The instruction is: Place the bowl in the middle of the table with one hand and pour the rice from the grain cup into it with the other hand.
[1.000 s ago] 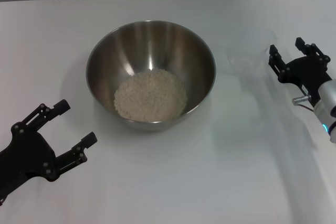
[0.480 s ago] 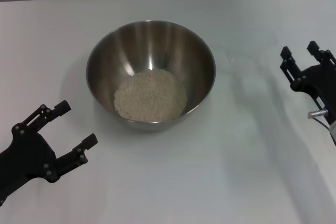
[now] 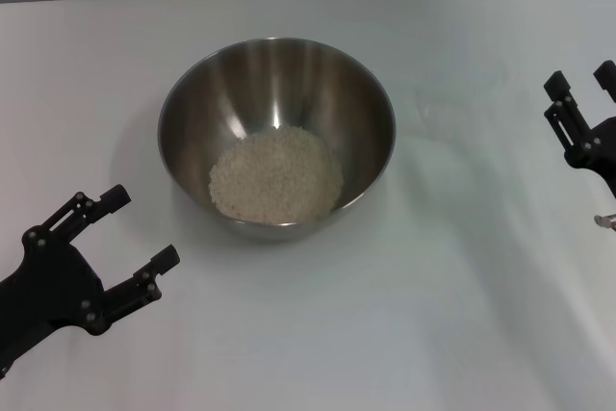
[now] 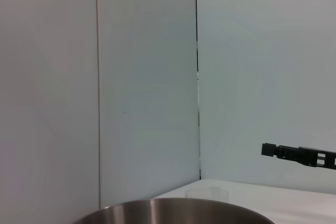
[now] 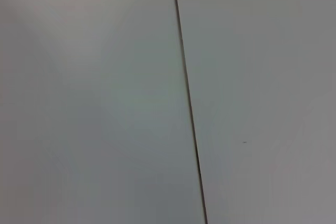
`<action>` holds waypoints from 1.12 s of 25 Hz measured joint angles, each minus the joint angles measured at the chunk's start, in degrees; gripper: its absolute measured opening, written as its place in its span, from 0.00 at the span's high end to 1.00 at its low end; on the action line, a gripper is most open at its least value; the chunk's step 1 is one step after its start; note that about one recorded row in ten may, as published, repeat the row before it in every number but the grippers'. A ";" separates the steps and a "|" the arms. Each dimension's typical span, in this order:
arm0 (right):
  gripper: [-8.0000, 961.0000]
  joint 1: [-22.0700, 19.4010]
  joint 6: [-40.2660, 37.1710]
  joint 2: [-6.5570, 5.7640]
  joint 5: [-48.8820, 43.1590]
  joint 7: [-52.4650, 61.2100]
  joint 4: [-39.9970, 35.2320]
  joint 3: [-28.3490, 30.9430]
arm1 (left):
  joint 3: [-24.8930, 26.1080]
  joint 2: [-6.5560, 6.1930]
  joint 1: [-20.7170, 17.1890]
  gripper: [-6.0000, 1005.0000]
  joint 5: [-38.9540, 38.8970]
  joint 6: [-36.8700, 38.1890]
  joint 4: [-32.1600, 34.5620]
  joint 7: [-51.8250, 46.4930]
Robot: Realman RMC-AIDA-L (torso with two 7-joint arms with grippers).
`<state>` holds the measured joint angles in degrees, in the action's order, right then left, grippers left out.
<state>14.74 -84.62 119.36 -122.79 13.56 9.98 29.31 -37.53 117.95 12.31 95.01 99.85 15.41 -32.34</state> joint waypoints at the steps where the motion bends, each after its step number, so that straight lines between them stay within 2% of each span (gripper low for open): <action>1: 0.35 0.20 0.09 0.00 0.00 0.62 -0.44 0.00 | 0.00 0.00 0.00 0.16 0.00 -0.01 0.00 0.00; 5: 0.35 1.03 0.40 -0.02 0.00 2.30 -2.04 -0.77 | -0.01 0.00 0.00 0.16 0.00 -0.03 -0.04 0.00; 9: 0.35 2.54 -2.70 -0.34 -0.03 6.95 -5.30 -5.07 | -0.12 -0.05 0.00 0.16 0.00 -0.05 0.00 0.00; 12: 0.35 4.89 -6.34 -0.41 -0.06 15.03 -11.15 -10.80 | -0.32 -0.33 0.07 0.16 0.00 0.02 0.04 -0.37; 13: 0.35 6.51 -8.62 -0.49 -0.07 20.51 -15.46 -16.02 | -0.38 -0.49 0.23 0.16 0.00 0.09 0.06 -0.53; 14: 0.35 6.51 -8.62 -0.49 -0.07 20.51 -15.46 -16.02 | -0.38 -0.49 0.23 0.16 0.00 0.09 0.06 -0.53; 15: 0.35 7.18 -9.82 -0.66 -0.07 22.53 -17.19 -18.85 | -0.41 -0.55 0.32 0.16 -0.01 0.15 0.06 -0.53; 17: 0.34 8.19 -12.17 -1.15 -0.09 25.51 -19.72 -24.29 | -0.55 -0.66 0.42 0.16 0.00 0.24 0.06 -0.56; 18: 0.34 9.24 -14.40 -1.89 -0.09 27.97 -21.88 -30.18 | -1.04 -0.89 0.58 0.16 -0.01 0.29 0.06 -0.65; 19: 0.34 9.24 -14.40 -1.89 -0.09 27.97 -21.88 -30.18 | -1.04 -0.89 0.58 0.16 -0.01 0.29 0.06 -0.65; 23: 0.34 10.78 -17.56 -2.57 -0.09 30.60 -26.34 -40.10 | -2.40 -1.60 1.14 0.16 0.06 0.35 0.08 -1.77; 27: 0.34 10.86 -17.87 -2.38 -0.09 30.56 -28.76 -43.13 | -3.24 -2.07 1.62 0.16 0.15 0.40 0.17 -2.55; 28: 0.34 10.85 -17.95 -2.29 -0.09 30.55 -30.17 -46.28 | -4.13 -2.49 1.96 0.16 0.18 0.40 0.21 -3.63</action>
<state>25.59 -102.57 117.07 -122.88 44.12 -20.19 -16.97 -41.66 115.46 14.27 95.19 100.25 15.63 -35.97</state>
